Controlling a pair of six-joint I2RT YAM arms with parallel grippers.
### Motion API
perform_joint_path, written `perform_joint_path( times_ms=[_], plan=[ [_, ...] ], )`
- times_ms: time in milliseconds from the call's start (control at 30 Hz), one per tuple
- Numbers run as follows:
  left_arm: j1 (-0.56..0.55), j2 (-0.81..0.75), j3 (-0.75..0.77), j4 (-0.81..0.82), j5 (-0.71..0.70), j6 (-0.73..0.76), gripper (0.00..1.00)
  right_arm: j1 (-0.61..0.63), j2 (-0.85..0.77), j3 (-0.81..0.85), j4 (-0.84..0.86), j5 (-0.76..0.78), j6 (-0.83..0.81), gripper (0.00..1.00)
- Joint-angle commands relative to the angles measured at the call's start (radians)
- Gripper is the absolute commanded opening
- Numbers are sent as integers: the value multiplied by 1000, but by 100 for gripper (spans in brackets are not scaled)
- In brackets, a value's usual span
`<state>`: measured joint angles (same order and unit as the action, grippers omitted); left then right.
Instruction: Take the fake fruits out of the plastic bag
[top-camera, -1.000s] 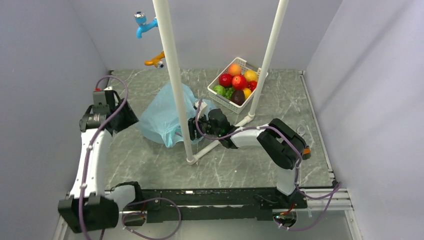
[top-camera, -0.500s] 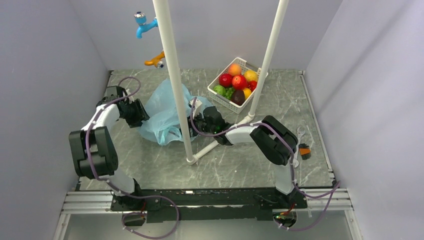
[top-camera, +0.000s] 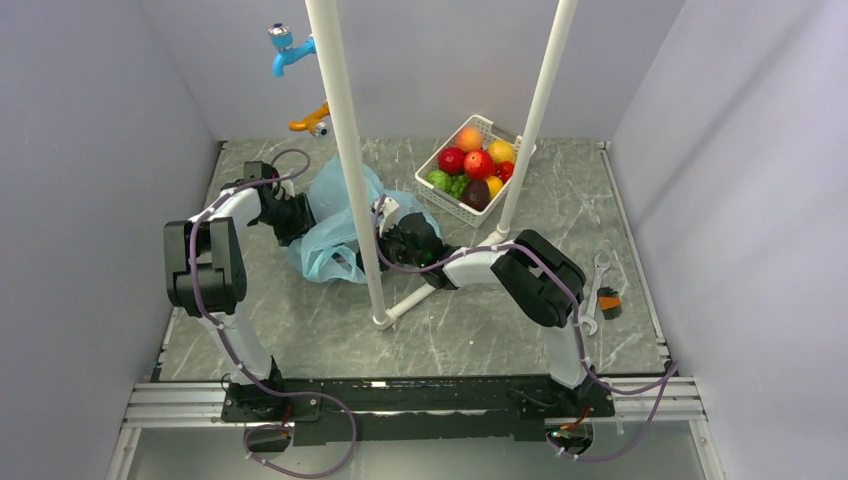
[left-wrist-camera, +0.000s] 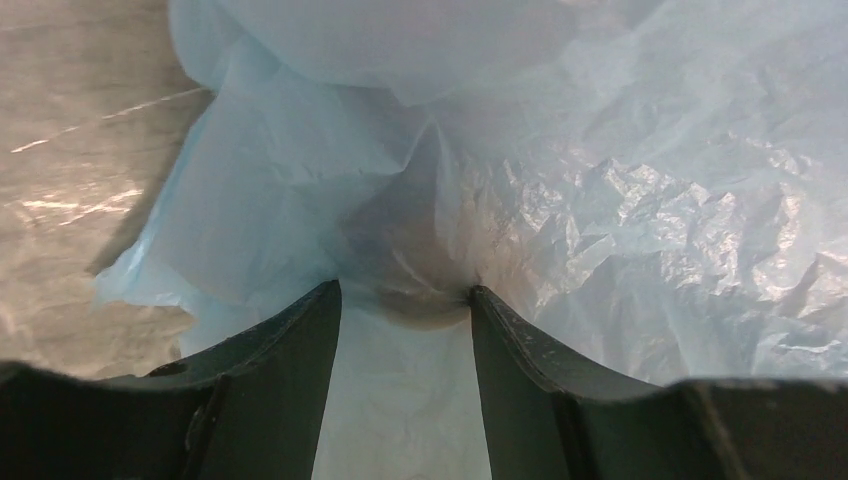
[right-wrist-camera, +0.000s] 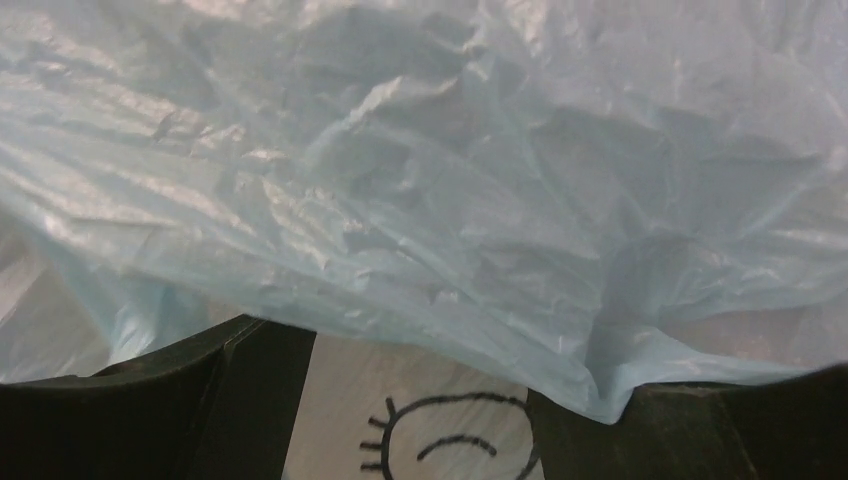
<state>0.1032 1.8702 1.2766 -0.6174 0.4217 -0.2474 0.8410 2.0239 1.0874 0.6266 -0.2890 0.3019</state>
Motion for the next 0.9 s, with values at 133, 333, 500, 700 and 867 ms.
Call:
perform_joint_path(
  times_ms=[133, 333, 500, 700, 867],
  plan=[
    [-93, 26, -16, -67, 13, 96, 57, 8, 41, 85, 0, 169, -29, 76],
    [-97, 26, -19, -58, 52, 94, 56, 8, 89, 158, -42, 212, -63, 80],
    [-97, 26, -16, -60, 57, 95, 56, 11, 154, 236, -74, 185, -93, 80],
    [-97, 22, -16, -58, 66, 93, 56, 13, 218, 283, -99, 174, -98, 77],
    [-122, 21, -13, -58, 71, 92, 56, 17, 257, 340, -134, 153, -99, 64]
  ],
)
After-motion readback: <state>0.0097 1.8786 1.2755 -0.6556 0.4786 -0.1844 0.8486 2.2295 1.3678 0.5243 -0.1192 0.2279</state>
